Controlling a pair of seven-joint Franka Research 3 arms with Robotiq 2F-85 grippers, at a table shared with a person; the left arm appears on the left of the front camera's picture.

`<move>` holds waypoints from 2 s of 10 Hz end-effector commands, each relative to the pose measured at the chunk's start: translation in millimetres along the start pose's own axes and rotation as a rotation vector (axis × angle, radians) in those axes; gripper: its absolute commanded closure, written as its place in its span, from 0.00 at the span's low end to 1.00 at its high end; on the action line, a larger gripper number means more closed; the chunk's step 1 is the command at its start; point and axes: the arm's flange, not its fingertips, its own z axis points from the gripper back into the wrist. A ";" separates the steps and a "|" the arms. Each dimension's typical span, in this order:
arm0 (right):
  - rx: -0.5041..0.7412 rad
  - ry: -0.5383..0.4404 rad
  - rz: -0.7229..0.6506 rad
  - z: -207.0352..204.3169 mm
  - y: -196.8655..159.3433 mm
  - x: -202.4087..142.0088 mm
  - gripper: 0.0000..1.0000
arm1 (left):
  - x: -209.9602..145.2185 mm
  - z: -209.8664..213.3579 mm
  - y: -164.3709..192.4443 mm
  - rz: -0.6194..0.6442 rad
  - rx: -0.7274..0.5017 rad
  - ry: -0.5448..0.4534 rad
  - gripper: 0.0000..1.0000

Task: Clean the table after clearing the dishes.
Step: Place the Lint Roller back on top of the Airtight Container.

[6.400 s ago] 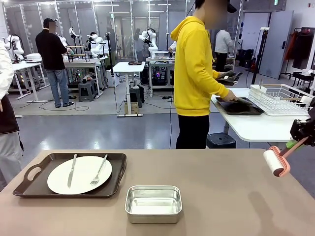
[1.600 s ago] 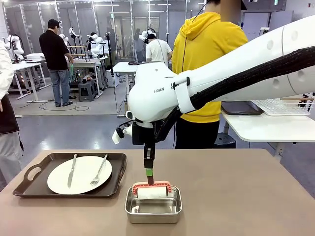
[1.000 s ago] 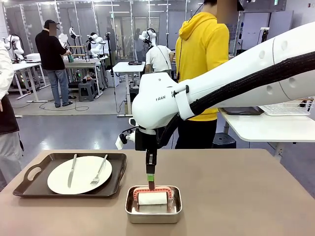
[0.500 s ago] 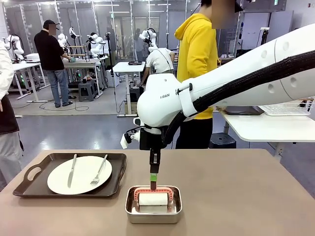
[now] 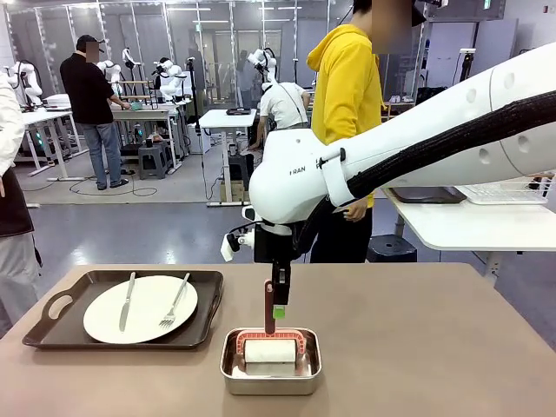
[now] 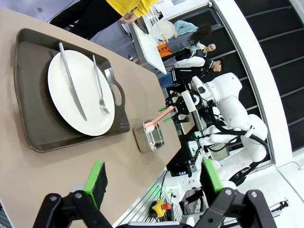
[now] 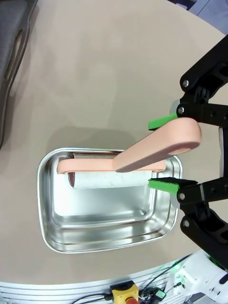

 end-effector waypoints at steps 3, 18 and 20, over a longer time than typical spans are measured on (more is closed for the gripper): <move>-0.049 -0.004 0.025 13.9 9.0 -6.3 0.29 | -0.9 1.7 -1.2 -0.006 0.002 -0.004 0.00; -0.047 -0.002 0.009 22.1 3.4 -0.9 0.00 | -0.9 1.7 -1.2 -0.006 0.002 -0.004 0.00; -0.047 -0.002 0.009 22.1 3.4 -0.9 0.00 | -0.9 1.7 -1.2 -0.006 0.002 -0.004 0.00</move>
